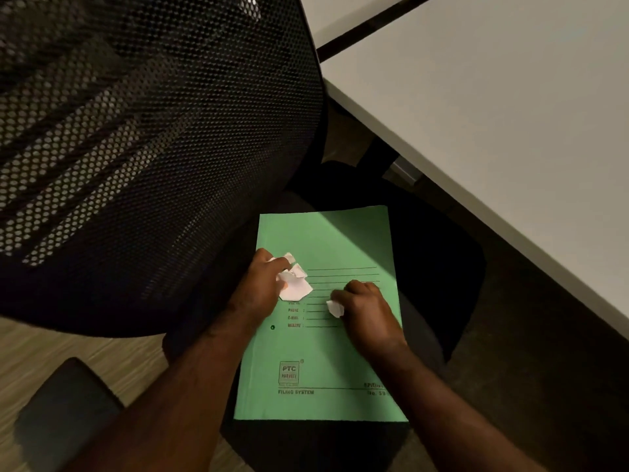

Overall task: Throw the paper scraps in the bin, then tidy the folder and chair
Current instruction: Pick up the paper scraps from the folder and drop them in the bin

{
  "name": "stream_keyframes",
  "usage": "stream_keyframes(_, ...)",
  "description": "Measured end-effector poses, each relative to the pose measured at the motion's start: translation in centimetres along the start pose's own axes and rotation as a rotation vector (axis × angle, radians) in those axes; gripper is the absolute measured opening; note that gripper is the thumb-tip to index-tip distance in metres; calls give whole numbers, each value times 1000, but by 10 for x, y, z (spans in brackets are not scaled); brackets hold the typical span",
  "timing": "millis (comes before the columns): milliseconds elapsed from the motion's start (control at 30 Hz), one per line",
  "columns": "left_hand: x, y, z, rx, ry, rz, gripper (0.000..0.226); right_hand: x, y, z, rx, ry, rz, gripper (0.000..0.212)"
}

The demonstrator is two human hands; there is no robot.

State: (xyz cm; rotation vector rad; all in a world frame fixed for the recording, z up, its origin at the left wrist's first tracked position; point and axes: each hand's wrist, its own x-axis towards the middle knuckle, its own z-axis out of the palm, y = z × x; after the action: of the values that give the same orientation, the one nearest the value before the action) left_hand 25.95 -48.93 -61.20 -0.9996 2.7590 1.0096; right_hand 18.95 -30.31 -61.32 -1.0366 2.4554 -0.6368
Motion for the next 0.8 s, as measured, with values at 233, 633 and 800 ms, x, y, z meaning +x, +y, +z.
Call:
stream_keyframes(233, -33, 11, 6, -40, 68, 7, 25, -55, -1, -8, 132, 133, 157, 28)
stream_keyframes(633, -112, 92, 31, -56, -22, 285, 27, -170, 21, -40, 173, 379, 382, 30)
stream_keyframes(800, -136, 138, 60, -18, -45, 419, 26, -210, 52, -58, 158, 482, 471, 32)
